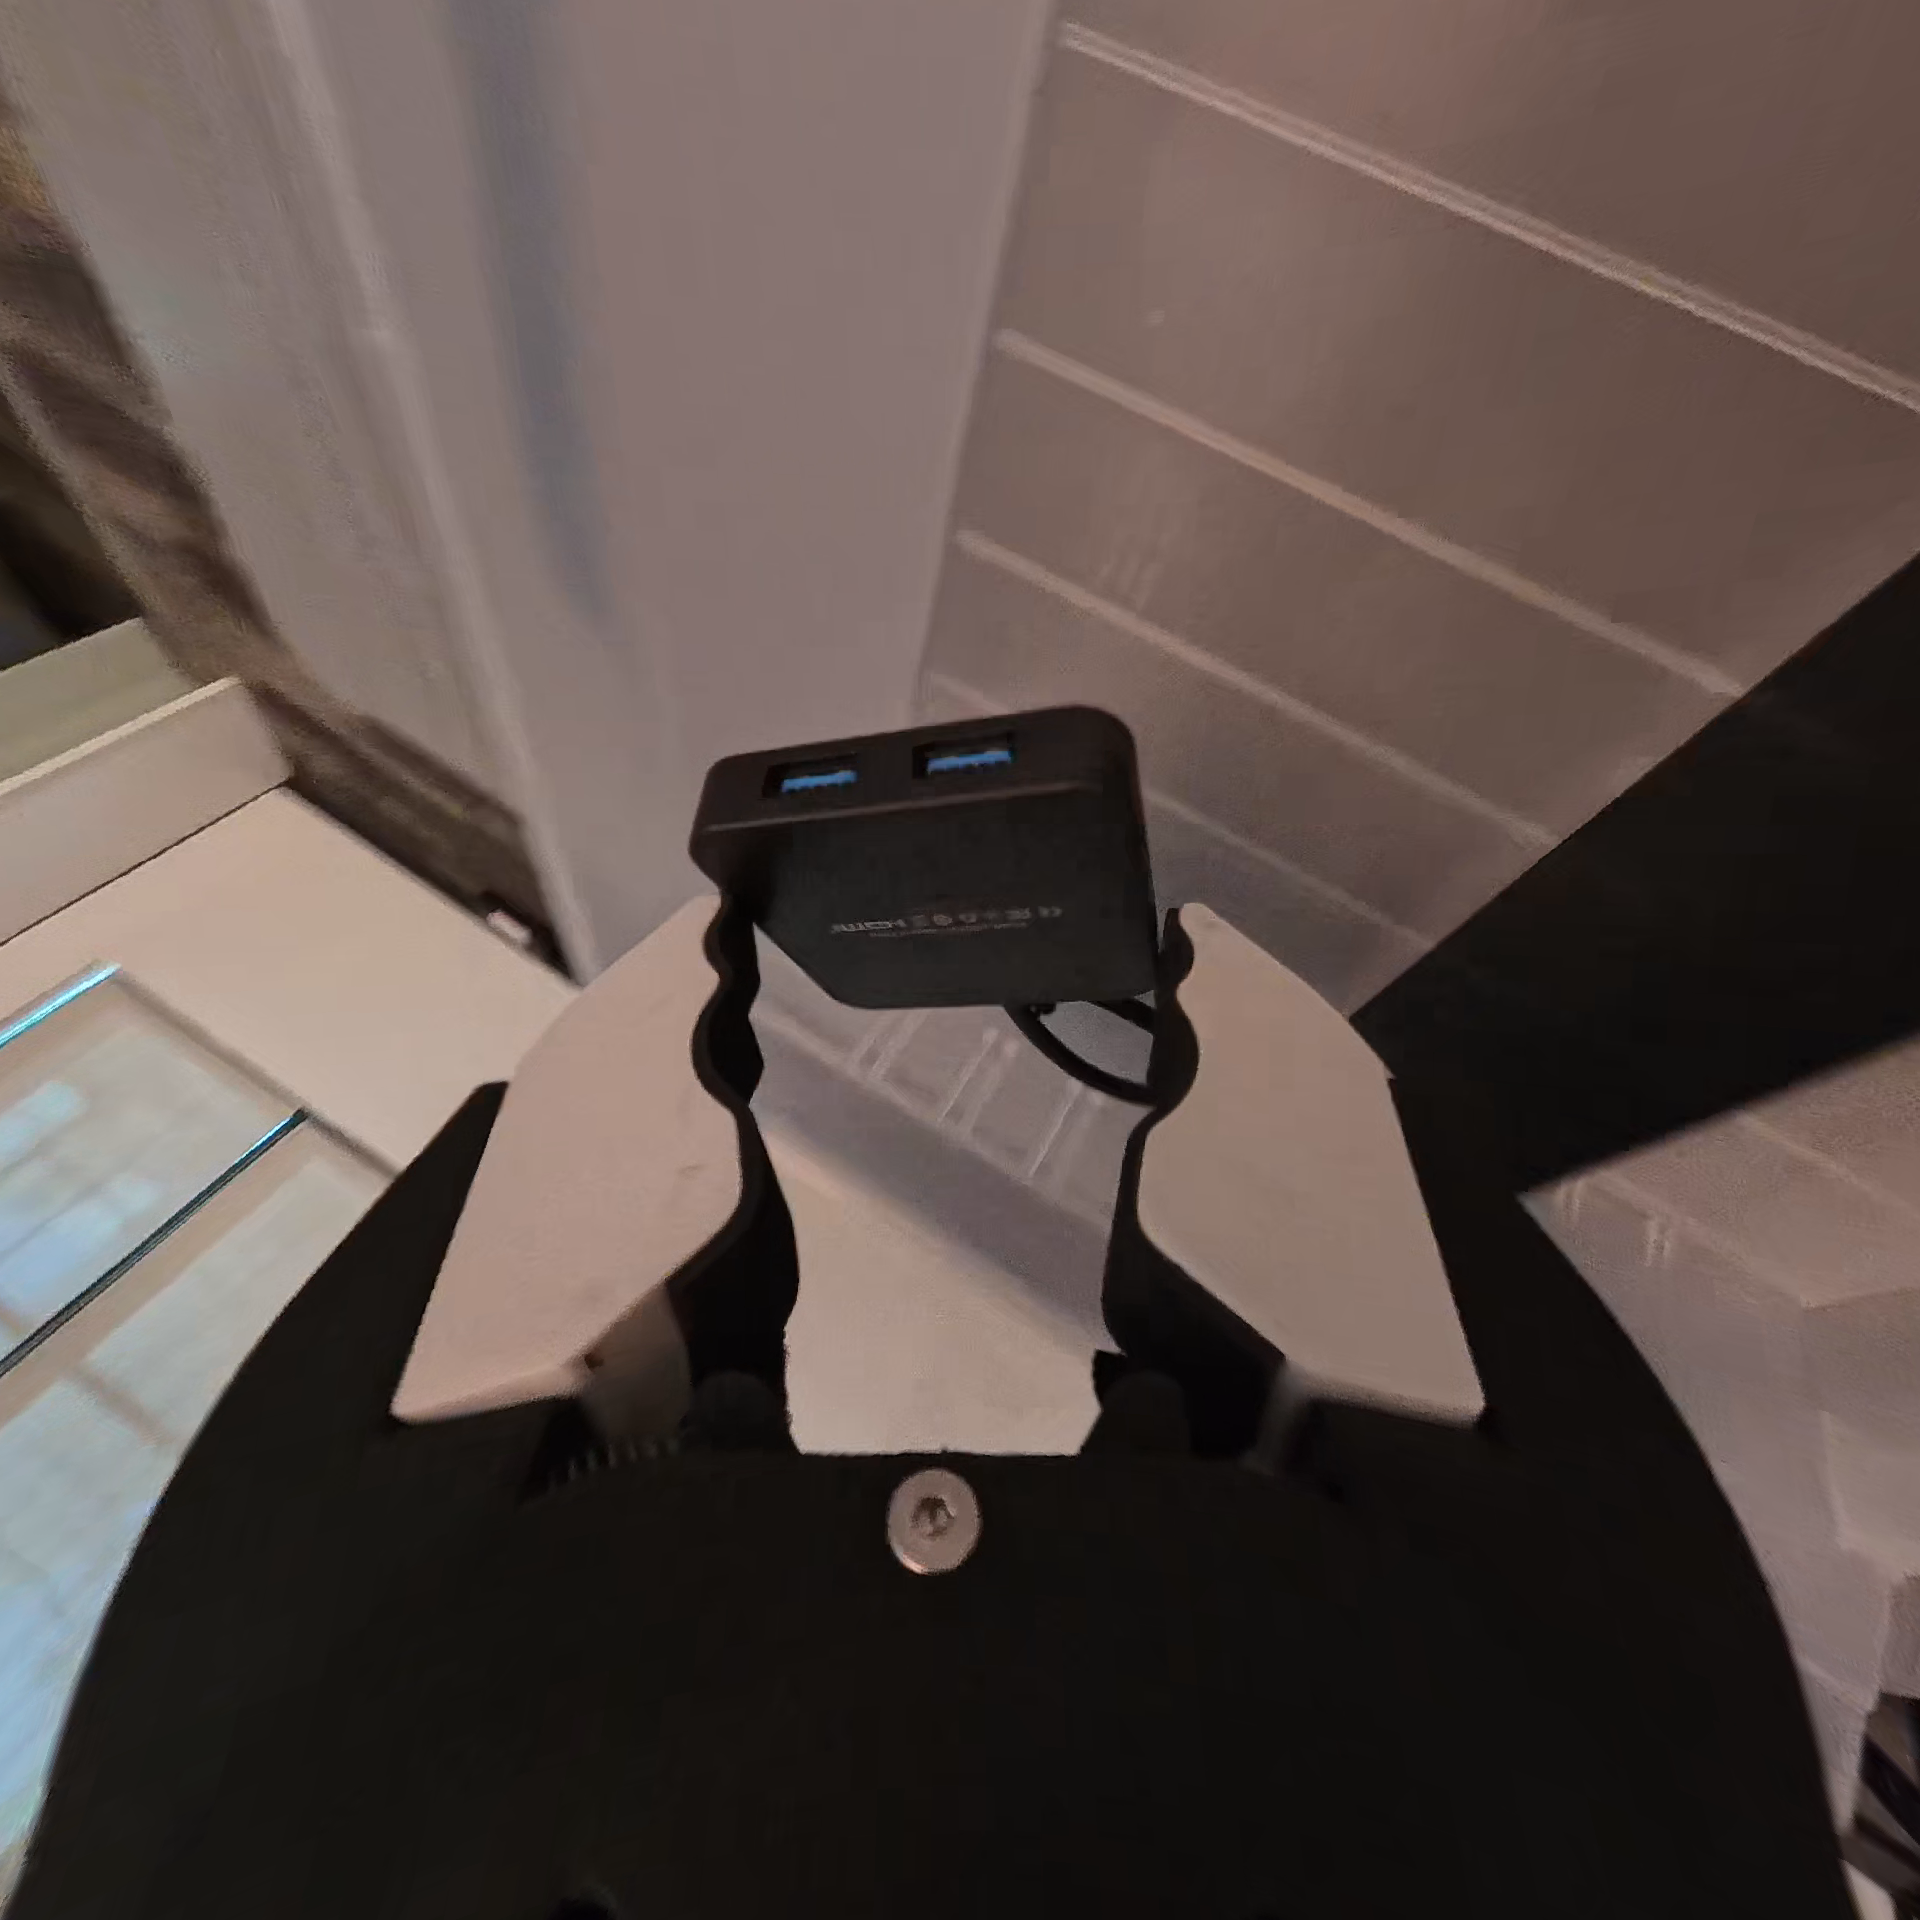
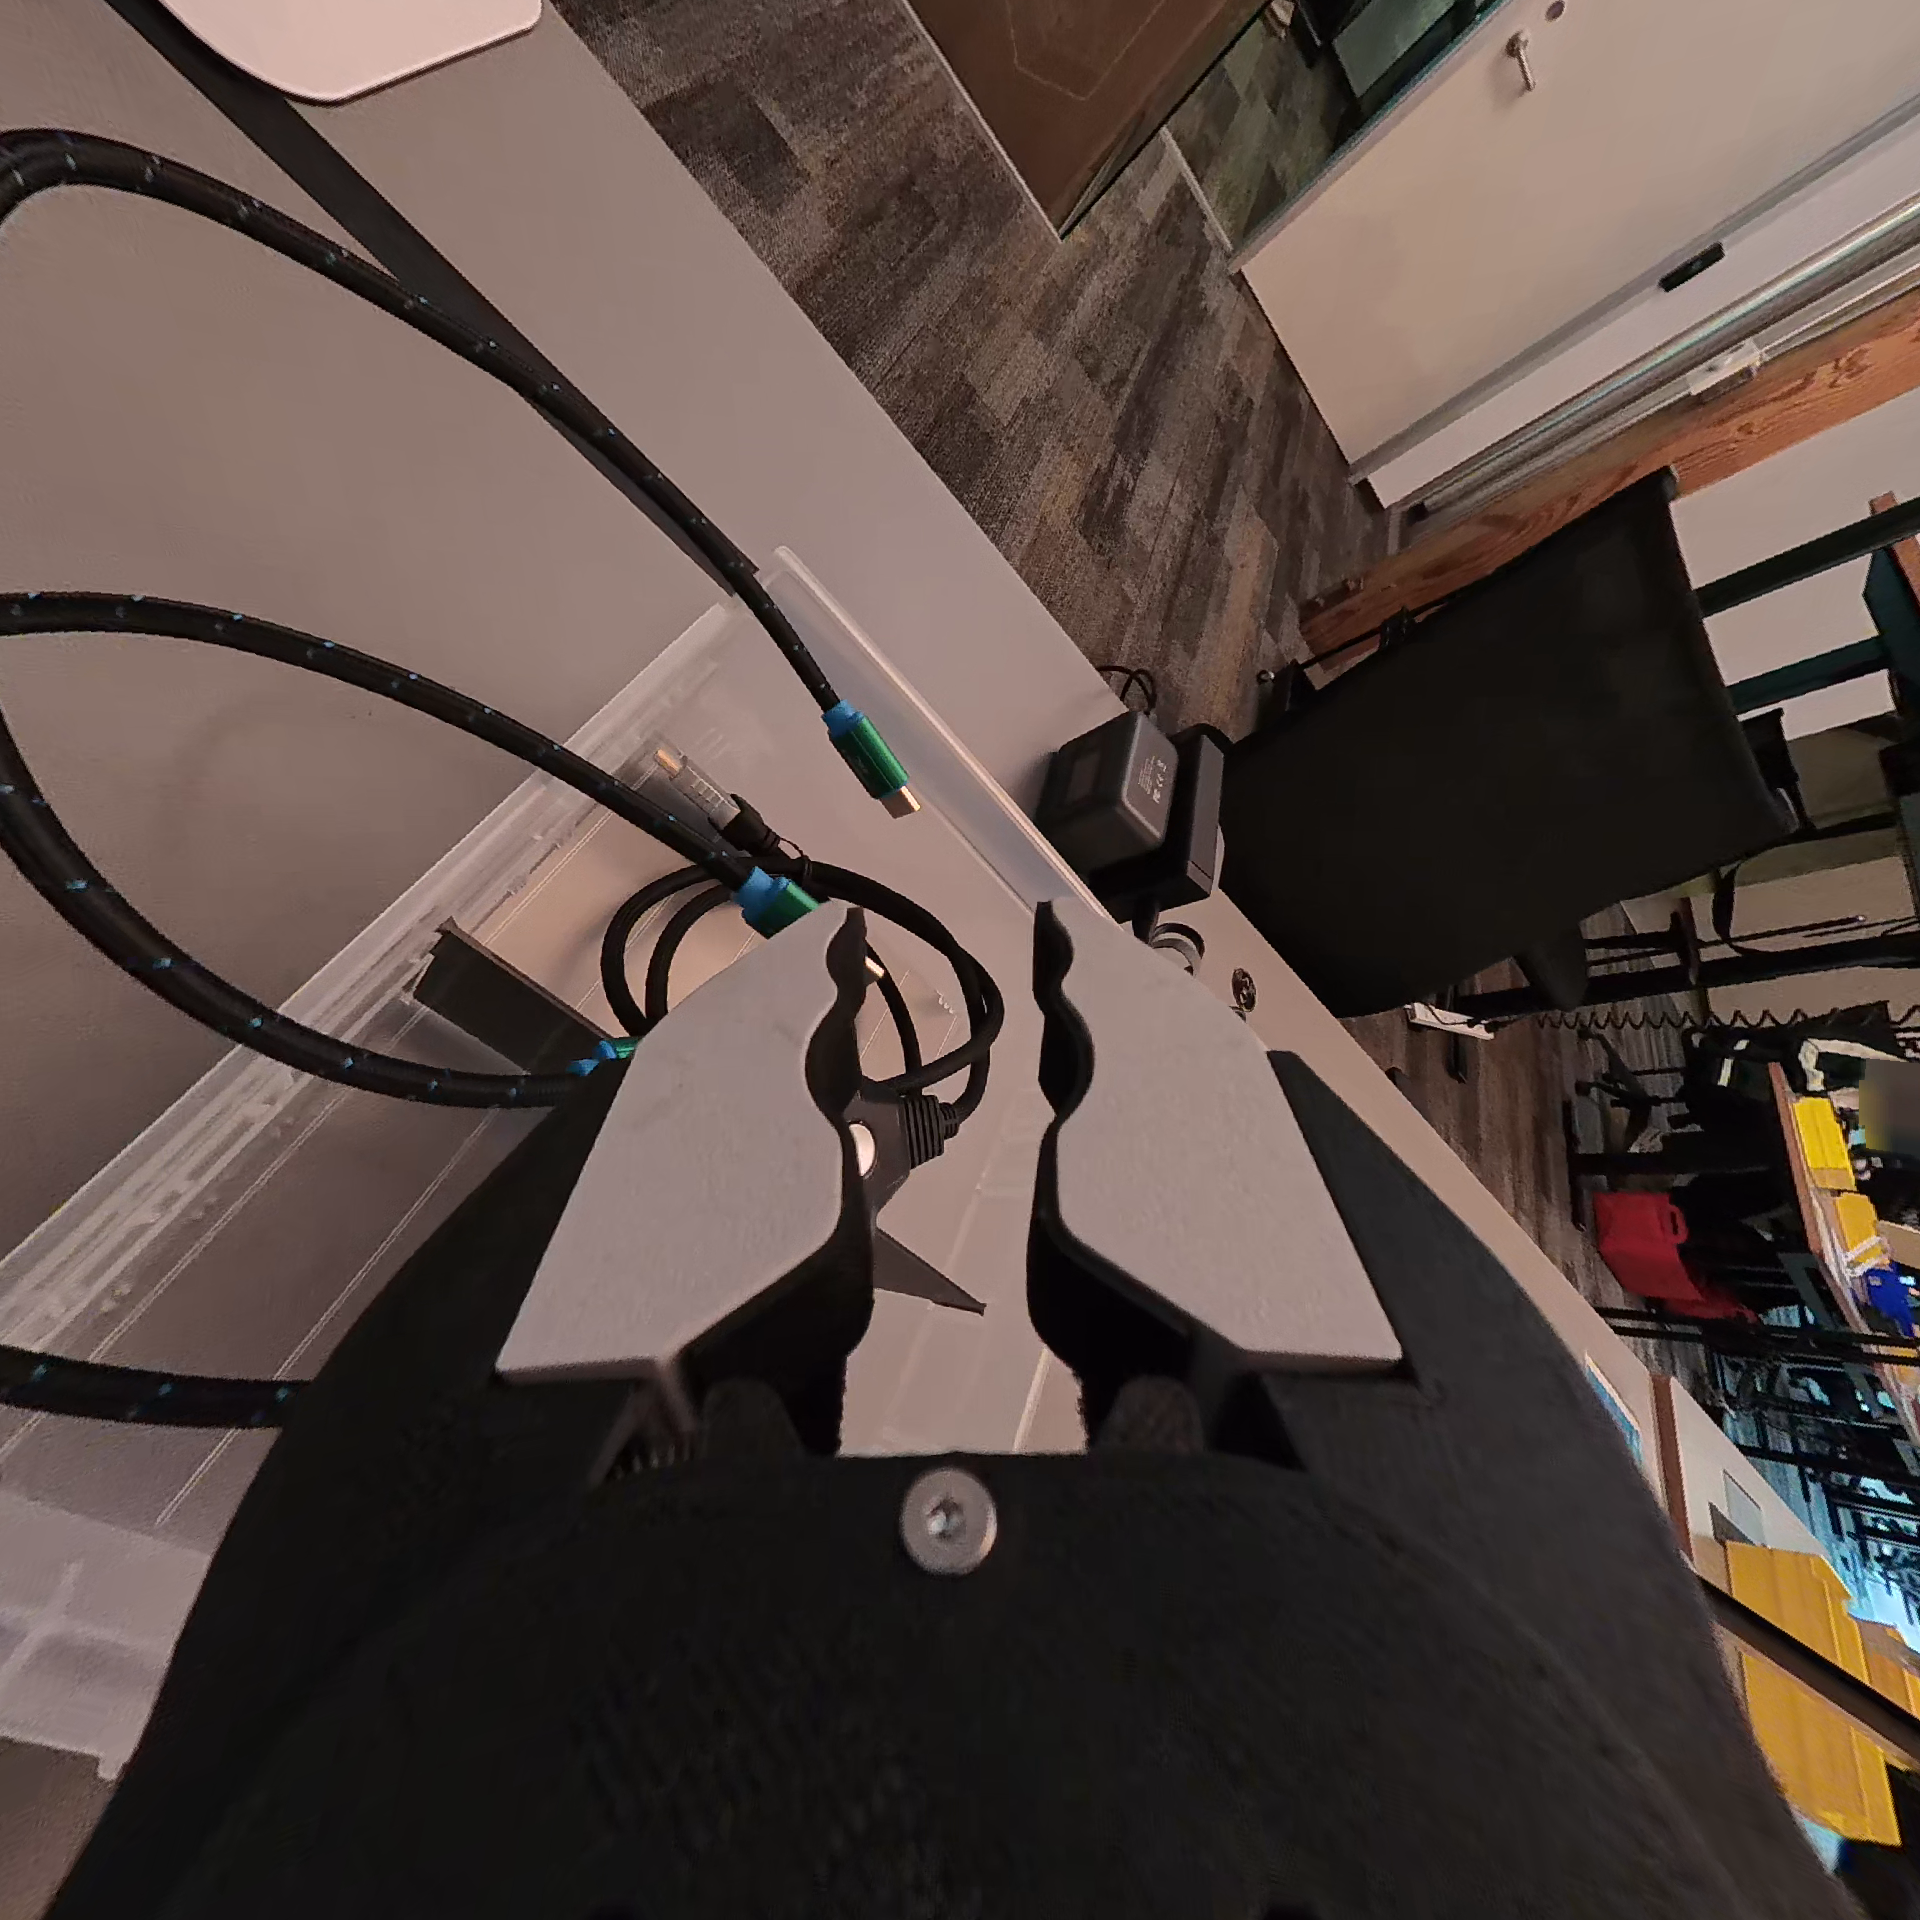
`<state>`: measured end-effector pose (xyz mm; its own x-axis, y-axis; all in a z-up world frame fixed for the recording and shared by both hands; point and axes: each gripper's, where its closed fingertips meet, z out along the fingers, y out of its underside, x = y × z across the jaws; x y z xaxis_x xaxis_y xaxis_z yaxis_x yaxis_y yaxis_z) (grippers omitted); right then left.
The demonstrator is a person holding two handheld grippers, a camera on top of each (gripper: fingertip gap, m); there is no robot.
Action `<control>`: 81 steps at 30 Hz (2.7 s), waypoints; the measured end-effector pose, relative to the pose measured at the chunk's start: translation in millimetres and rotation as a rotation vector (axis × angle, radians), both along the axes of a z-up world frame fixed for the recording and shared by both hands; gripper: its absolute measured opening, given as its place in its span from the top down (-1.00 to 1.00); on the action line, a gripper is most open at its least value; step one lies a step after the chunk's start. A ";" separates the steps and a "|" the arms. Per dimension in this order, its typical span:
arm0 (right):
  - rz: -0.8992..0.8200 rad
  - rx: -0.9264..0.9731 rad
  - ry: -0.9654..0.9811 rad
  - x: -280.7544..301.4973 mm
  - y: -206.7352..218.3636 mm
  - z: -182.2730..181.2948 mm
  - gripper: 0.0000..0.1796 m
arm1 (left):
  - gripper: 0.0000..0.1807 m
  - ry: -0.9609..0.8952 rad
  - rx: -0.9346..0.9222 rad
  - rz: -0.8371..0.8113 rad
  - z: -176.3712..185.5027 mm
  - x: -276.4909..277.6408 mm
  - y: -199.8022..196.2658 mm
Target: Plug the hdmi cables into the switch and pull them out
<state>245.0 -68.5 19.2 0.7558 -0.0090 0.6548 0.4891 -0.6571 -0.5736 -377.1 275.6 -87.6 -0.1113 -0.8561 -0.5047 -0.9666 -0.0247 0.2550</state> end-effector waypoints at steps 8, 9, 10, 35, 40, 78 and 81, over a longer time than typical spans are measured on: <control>0.046 0.061 -0.002 -13.7 0.6 17.0 0.65 | 0.19 -0.186 0.326 -0.187 130.0 51.8 -42.8; 0.056 0.069 -0.001 -16.8 1.1 19.5 0.65 | 0.19 -0.239 0.339 -0.232 142.4 65.0 -57.0; 0.067 0.077 0.000 -19.9 1.6 21.5 0.65 | 0.19 -0.291 0.337 -0.283 151.8 79.0 -73.6; 0.438 -0.129 -0.080 -138.3 38.1 -10.7 0.65 | 0.20 -0.326 -0.323 -0.354 -1.0 258.6 -188.5; 0.498 -0.166 -0.051 -142.2 29.8 -17.2 0.65 | 0.20 -0.175 -0.367 -0.240 -56.1 238.6 -162.8; 0.472 0.068 0.006 -110.8 -3.1 35.6 0.65 | 0.50 -0.391 -0.807 -0.679 -72.4 238.9 -410.3; 0.470 0.084 0.007 -108.7 -1.7 37.6 0.65 | 0.84 -0.418 -0.879 -0.650 -70.6 240.8 -415.2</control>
